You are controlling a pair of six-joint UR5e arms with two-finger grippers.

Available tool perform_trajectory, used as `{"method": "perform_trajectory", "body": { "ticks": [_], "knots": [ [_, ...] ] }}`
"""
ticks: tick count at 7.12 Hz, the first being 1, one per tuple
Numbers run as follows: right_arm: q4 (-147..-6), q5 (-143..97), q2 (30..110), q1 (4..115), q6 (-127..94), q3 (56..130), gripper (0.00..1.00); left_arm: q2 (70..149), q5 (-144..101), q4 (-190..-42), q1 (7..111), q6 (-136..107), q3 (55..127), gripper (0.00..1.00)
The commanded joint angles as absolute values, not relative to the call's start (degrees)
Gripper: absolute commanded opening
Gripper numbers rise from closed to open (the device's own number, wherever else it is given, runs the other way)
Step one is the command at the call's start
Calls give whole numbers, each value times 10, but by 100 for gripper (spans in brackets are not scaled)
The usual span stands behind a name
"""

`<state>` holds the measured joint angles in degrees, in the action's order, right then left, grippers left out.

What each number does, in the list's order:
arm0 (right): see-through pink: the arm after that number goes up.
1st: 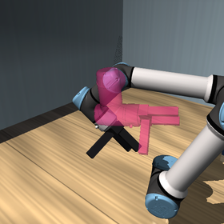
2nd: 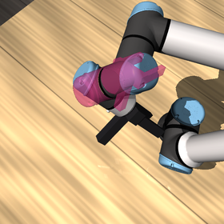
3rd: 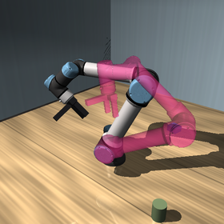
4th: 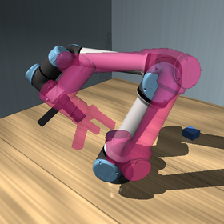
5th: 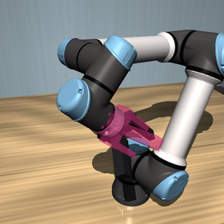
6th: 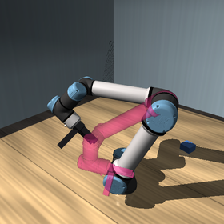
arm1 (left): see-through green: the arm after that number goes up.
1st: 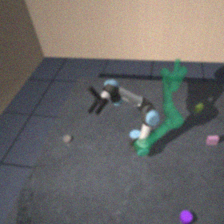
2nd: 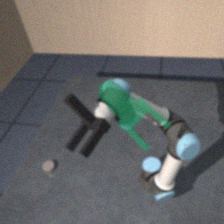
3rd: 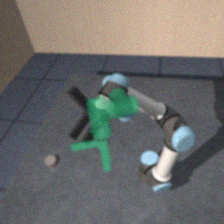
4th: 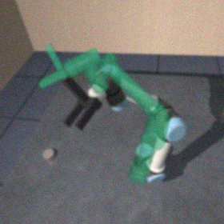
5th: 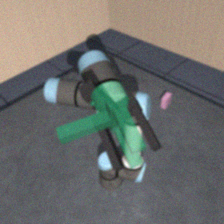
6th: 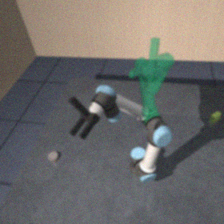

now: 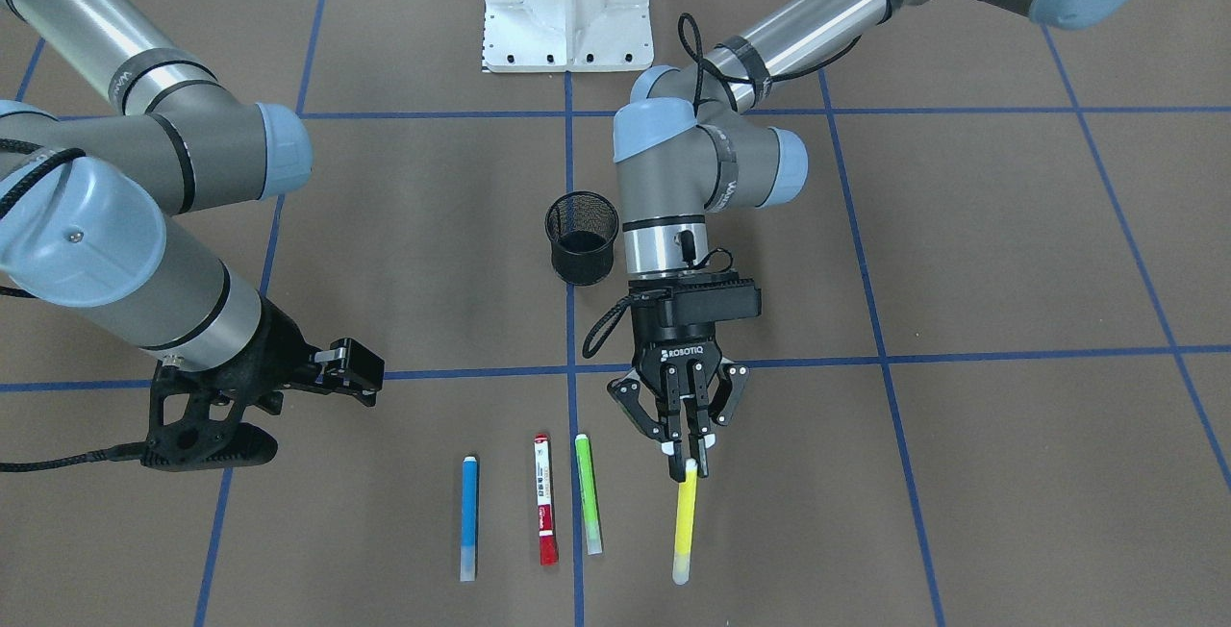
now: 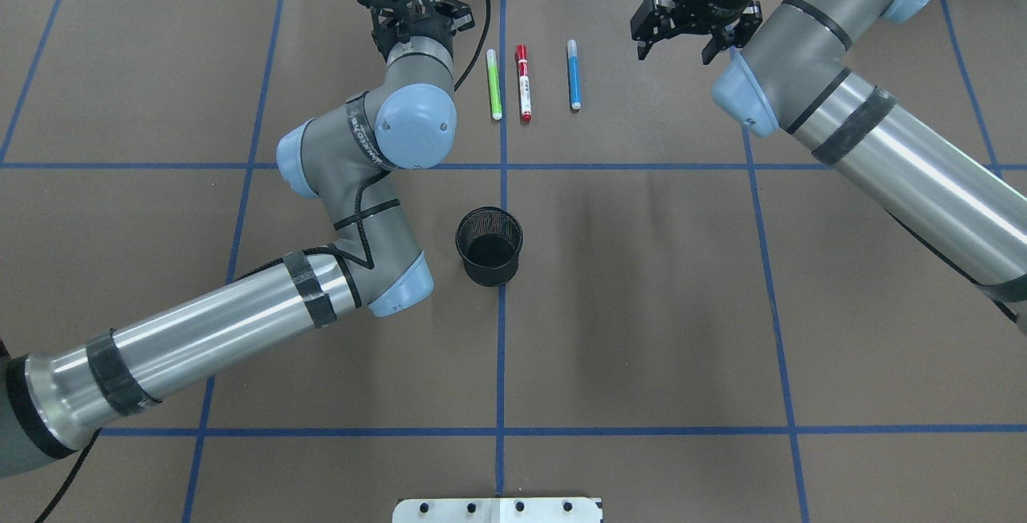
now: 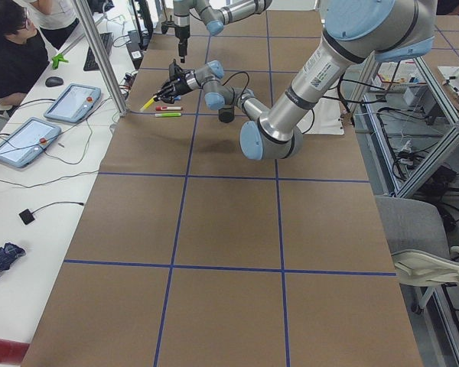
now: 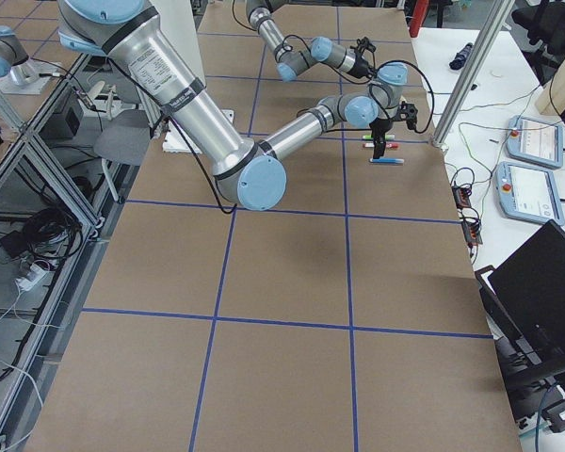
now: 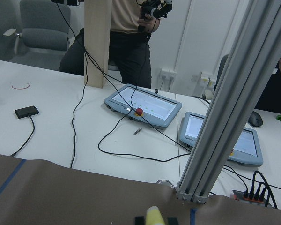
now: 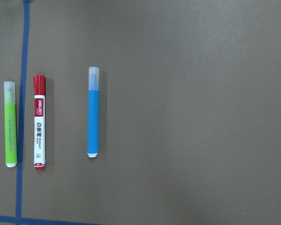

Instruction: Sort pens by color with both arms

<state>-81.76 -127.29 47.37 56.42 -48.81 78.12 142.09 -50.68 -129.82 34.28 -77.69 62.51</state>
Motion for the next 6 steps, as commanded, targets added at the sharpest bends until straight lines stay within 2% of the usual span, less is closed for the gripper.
{"method": "perform_trajectory", "body": {
  "ticks": [1,3,6],
  "knots": [
    [-817,-1272,482,564,-490,790,100,1436,-497,-1361,338,-800,546,0],
    [-816,-1271,484,562,-490,791,100,1469,-496,-1400,336,-848,478,0],
    [-816,-1271,483,561,-489,790,100,1482,-488,-1410,334,-913,468,0]
  ]
}}
